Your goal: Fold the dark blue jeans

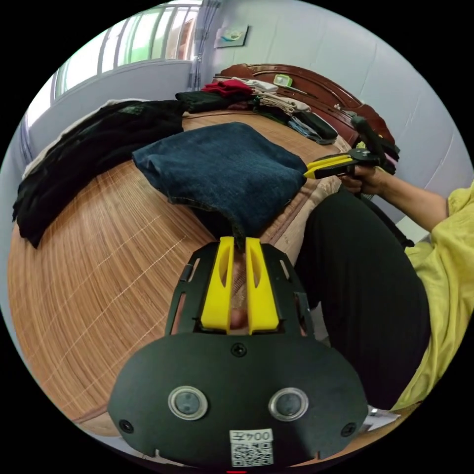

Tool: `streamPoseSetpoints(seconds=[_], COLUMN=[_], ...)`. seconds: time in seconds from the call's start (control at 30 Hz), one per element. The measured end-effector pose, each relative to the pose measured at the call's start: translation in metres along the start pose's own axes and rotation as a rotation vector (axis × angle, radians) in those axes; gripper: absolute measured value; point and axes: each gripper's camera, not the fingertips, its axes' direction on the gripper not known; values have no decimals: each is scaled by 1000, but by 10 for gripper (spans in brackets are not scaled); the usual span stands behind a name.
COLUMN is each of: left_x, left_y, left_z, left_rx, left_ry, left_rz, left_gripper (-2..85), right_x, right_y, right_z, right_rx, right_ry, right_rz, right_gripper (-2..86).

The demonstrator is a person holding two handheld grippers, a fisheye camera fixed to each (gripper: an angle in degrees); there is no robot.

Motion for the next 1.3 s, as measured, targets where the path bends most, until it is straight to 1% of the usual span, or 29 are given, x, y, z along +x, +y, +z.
streamPoseSetpoints(seconds=[0.03,0.1,0.2,0.3,0.37,0.43,0.5,0.57,0.63,0.67,0.73,0.8,0.87,0.9,0.97,1.03,1.17,1.3], left_x=[-3,0,5,-8,-16,-17,-9,19,42,53,60,57,46,45,49,58,79,70], left_y=[-4,-11,-13,-8,-4,-2,-3,-23,-54,-82,-128,-171,-219,-230,-263,-276,-285,-300], left_z=[-4,-17,-33,-18,-24,-38,-65,-117,-139,-140,-122,-88,-36,-24,21,50,71,77], left_rx=[-8,-6,13,-44,-21,-23,-8,160,266,280,258,194,66,29,-114,-198,-180,-171], left_ry=[17,-15,-60,14,64,82,21,-131,-229,-263,-281,-277,-236,-230,-280,-312,-405,-336], left_rz=[-10,-21,-19,-77,-156,-188,-188,-157,-110,-81,-42,-40,-63,-60,-34,4,25,-48], left_gripper=[21,18,15,12,9,7,6,4,4,4,5,7,8,9,9,8,8,7], right_x=[-4,-10,-3,8,19,26,29,29,27,25,25,25,29,31,37,41,51,55], right_y=[-3,-6,-6,0,7,11,17,24,27,28,24,20,12,10,2,-7,-29,-42], right_z=[0,-5,-16,10,13,12,7,-2,-5,-6,-1,5,12,13,17,21,40,48], right_rx=[-7,-6,44,-38,13,36,74,155,213,252,239,232,204,194,191,184,114,111], right_ry=[22,52,-17,-94,-166,-204,-165,-73,-56,-48,-58,-55,-75,-92,-141,-154,-142,-120], right_rz=[-14,-59,-26,24,83,112,114,121,100,93,89,77,68,64,38,28,37,31], right_gripper=[60,54,50,53,60,68,73,77,78,78,77,76,73,73,77,83,84,65])
